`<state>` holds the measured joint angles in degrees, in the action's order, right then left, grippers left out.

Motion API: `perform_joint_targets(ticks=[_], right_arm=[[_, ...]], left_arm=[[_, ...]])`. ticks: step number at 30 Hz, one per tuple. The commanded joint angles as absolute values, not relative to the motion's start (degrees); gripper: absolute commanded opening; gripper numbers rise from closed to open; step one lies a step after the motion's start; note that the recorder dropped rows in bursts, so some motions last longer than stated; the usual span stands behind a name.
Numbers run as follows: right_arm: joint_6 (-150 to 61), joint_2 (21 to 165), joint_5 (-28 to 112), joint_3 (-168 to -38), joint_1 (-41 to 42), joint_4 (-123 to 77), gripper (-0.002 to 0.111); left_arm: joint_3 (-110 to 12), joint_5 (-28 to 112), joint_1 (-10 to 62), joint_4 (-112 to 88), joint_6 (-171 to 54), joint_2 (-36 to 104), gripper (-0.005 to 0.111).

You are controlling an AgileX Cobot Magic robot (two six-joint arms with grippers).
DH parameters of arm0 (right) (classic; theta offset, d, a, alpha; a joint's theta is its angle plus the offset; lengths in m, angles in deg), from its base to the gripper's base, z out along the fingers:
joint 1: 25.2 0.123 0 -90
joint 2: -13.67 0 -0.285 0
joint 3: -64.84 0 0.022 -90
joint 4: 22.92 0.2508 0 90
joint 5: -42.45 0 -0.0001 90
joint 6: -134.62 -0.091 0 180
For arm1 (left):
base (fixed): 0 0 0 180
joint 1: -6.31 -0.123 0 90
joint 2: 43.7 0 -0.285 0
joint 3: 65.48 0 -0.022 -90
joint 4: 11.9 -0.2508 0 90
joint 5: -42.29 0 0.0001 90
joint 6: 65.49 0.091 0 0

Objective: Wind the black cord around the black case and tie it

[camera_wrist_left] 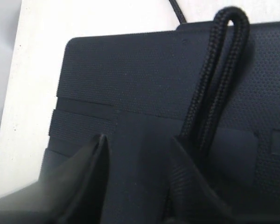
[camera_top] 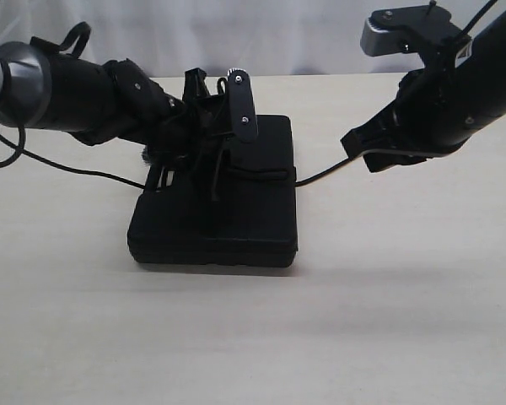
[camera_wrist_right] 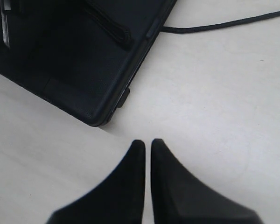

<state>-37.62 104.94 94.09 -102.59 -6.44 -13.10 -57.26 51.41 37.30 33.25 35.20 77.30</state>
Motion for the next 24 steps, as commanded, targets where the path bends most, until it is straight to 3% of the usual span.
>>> perform_joint_targets(ticks=[1,6,21,24], right_arm=[[-37.7,104.4,94.2,-102.3,-6.4,-13.1,0.004],[-37.7,104.4,94.2,-102.3,-6.4,-13.1,0.004],[-37.7,104.4,94.5,-102.3,-6.4,-13.1,0.004],[-37.7,104.4,94.5,-102.3,-6.4,-13.1,0.004]], left_arm=[[-57.6,53.2,37.5,33.5,35.2,76.2,0.04],[-57.6,58.2,37.5,31.8,35.5,76.3,0.04],[-57.6,54.2,37.5,29.4,34.9,80.5,0.04],[-57.6,54.6,37.5,29.4,34.6,80.5,0.028]])
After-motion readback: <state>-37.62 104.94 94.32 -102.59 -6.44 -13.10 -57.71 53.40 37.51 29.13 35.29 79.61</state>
